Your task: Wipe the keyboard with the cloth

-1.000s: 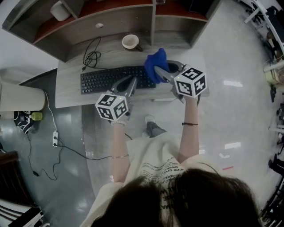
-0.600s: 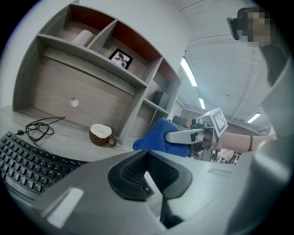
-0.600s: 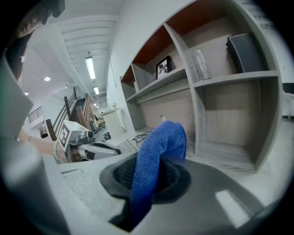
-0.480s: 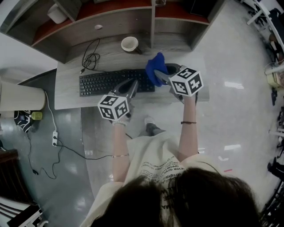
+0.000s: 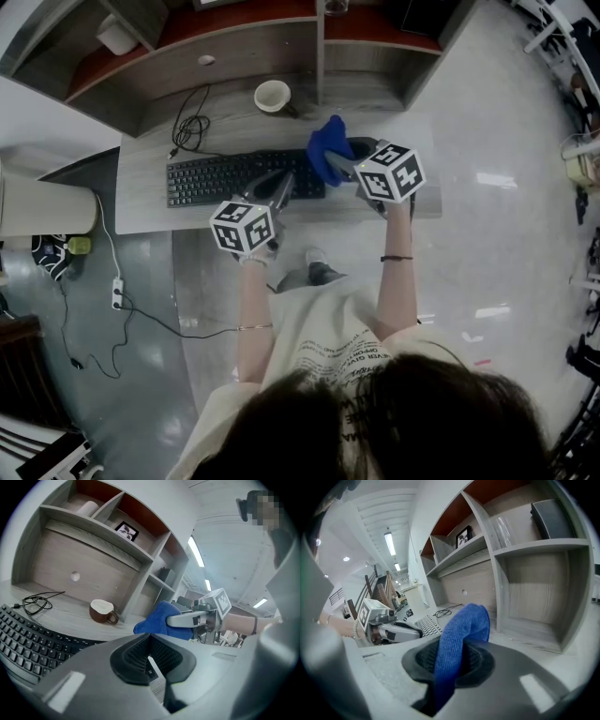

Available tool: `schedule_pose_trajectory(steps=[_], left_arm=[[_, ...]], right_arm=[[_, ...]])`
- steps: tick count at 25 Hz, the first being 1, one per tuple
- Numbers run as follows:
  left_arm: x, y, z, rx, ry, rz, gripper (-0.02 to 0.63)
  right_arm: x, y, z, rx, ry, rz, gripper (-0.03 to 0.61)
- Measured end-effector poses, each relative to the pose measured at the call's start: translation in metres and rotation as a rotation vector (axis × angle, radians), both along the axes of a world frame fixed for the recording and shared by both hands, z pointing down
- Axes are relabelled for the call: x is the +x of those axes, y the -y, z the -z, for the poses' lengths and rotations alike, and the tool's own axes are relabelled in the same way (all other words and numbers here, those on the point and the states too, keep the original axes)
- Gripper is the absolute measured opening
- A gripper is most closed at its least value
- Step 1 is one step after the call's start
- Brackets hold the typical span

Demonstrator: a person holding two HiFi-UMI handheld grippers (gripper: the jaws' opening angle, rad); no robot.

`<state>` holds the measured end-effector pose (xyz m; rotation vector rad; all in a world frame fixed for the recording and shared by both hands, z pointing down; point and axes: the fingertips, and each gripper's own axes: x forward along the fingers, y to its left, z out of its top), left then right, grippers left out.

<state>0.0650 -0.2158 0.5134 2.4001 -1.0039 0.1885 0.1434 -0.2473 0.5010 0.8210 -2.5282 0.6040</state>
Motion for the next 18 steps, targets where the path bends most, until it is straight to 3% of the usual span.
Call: schedule_pose_trajectory(steps=[18], left_arm=[[-0.002, 0.004, -0.022, -0.071, -0.019, -0.108, -0.003]], right_arm=[[-0.007, -0.003, -0.037, -0.079, -0.031, -0.117, 0.052]])
